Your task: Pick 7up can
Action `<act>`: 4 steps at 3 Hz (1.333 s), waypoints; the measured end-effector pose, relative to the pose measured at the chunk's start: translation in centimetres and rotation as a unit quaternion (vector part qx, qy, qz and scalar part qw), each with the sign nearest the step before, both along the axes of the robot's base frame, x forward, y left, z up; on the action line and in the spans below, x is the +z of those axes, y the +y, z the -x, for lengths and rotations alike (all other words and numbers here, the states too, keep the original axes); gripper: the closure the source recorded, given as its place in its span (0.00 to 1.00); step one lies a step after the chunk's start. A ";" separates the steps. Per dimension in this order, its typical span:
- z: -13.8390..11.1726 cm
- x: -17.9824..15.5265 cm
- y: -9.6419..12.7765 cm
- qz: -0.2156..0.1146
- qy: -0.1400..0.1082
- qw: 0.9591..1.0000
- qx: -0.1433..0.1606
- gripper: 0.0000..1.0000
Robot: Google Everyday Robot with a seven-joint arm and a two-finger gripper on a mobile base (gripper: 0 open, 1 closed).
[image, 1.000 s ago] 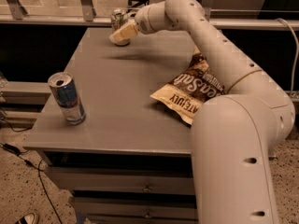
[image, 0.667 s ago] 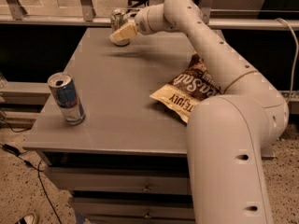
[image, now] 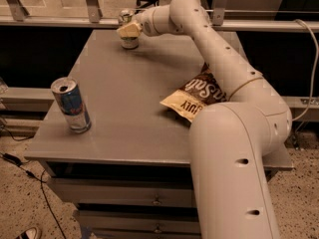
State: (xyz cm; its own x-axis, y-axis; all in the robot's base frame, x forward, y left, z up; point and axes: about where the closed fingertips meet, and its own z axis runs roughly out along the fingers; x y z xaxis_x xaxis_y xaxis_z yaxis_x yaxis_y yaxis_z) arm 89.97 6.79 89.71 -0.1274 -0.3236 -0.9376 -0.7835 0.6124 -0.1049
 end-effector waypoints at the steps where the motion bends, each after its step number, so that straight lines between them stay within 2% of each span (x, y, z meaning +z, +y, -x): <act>1: 0.1 0.5 1.3 -0.017 0.002 1.000 0.015 0.60; 2: 1.0 1.8 1.3 -0.033 -0.004 0.999 0.028 0.83; 3: 3.1 4.0 0.5 -0.055 -0.018 0.997 0.046 1.00; 4: 7.4 6.5 -0.6 -0.094 -0.026 0.992 0.081 1.00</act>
Offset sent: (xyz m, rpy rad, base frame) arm -0.0269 0.0042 0.0376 0.1073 -0.0294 0.0833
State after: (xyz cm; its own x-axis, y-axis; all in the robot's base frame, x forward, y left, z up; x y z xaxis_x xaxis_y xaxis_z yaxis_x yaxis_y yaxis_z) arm 82.53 6.18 96.17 -0.0385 -0.1545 -0.9872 -0.8695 0.4920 -0.0431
